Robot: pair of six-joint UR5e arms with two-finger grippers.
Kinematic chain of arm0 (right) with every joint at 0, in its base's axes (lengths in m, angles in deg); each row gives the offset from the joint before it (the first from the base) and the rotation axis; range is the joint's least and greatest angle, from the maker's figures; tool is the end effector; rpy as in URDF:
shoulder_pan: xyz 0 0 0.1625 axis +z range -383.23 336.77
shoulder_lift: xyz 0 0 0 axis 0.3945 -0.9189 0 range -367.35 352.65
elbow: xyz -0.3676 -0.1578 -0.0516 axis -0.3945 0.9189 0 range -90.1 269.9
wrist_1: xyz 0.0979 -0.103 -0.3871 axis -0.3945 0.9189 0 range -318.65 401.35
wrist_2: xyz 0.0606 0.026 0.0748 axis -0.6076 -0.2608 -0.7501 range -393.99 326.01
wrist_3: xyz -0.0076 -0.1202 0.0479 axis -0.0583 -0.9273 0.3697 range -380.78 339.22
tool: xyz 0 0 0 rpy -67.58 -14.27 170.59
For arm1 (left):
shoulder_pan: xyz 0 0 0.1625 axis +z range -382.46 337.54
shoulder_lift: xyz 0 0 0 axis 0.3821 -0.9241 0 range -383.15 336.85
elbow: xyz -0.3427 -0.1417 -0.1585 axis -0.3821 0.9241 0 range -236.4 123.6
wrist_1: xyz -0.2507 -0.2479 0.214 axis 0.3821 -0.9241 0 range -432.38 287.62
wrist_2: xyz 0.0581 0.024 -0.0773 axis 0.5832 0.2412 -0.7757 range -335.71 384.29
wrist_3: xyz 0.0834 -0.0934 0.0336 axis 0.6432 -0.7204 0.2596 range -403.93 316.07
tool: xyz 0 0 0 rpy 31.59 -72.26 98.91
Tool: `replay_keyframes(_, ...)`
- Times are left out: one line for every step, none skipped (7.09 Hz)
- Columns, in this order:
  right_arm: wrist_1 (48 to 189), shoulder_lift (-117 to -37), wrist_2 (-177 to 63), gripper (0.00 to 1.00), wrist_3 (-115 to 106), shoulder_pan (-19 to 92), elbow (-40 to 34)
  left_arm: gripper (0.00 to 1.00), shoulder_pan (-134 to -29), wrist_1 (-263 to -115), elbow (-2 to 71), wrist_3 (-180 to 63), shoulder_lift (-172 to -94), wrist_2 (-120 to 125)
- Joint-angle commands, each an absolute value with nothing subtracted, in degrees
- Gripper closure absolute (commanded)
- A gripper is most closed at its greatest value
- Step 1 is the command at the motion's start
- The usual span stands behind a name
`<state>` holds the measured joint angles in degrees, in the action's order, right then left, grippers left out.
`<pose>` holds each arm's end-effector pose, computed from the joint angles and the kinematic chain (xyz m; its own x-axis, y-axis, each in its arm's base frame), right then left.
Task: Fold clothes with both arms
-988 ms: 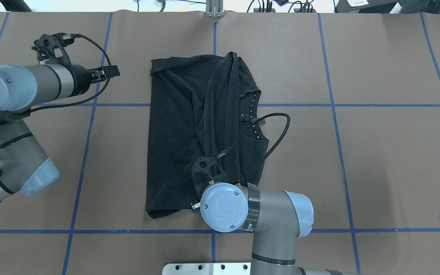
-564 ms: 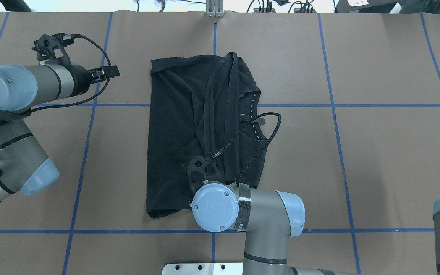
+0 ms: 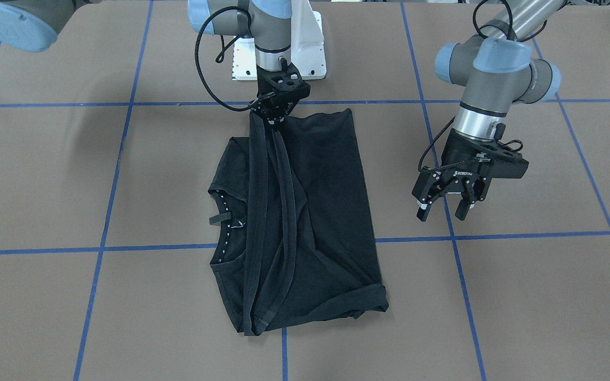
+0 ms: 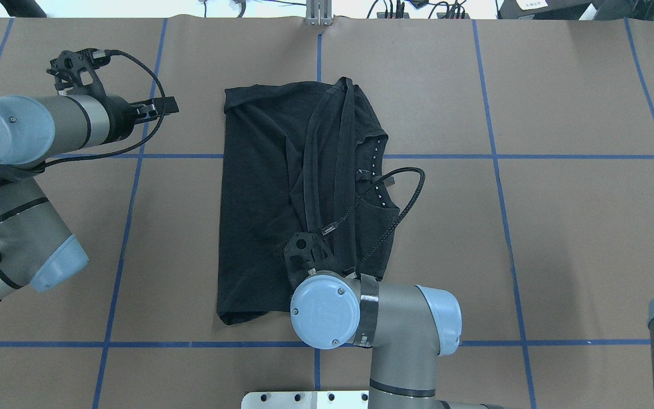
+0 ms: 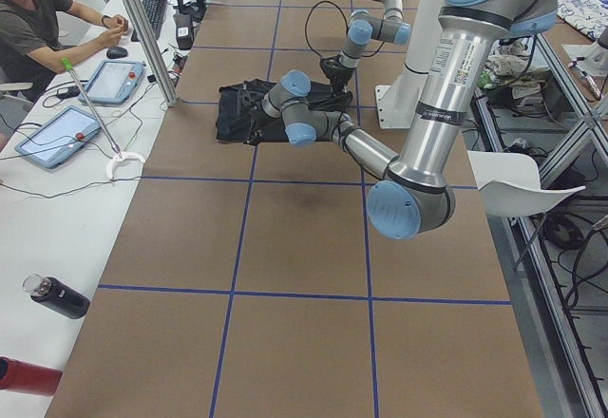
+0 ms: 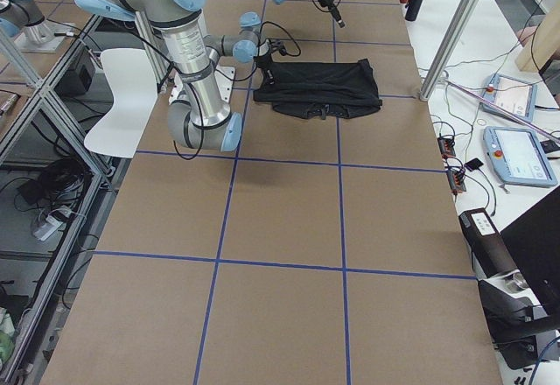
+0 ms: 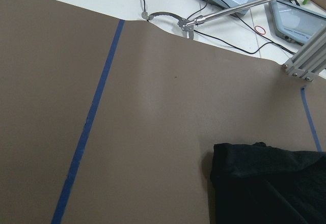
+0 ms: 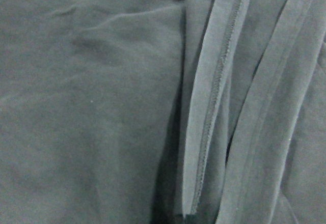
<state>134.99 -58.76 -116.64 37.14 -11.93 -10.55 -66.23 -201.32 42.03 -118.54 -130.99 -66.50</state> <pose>-0.6265 -0.2781 0.2023 0.7341 -0.3904 0.5556 0.1253 0.8820 0.4543 0.3662 -0.5329 0.3375 0.4732 -0.0858 -0.8768 0.5778 0.7815 0.2353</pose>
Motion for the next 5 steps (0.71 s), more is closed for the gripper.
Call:
replay_keyframes(138.45, -63.93, -117.13, 1.00, 36.27, -10.85, -19.21, 0.00, -66.23, -201.32, 42.39, -118.55, -130.99, -66.50)
replay_keyframes(138.46, -67.17, -117.22, 1.00, 36.18, -10.40, -21.34, 0.00, -66.23, -201.32, 42.39, -118.63, -130.99, -66.59)
replay_keyframes(138.03, -69.73, -116.61, 1.00, 36.79, -10.57, -21.89, 0.00, -66.23, -201.23, 42.39, -119.16, -130.99, -66.50)
replay_keyframes(138.02, -71.15, -116.43, 1.00, 37.31, -10.40, -22.50, 0.00, -66.23, -201.23, 42.39, -119.16, -130.99, -66.50)
replay_keyframes(138.02, -71.34, -116.43, 1.00, 37.58, -10.49, -22.33, 0.00, -66.23, -201.23, 42.39, -119.16, -130.99, -66.50)
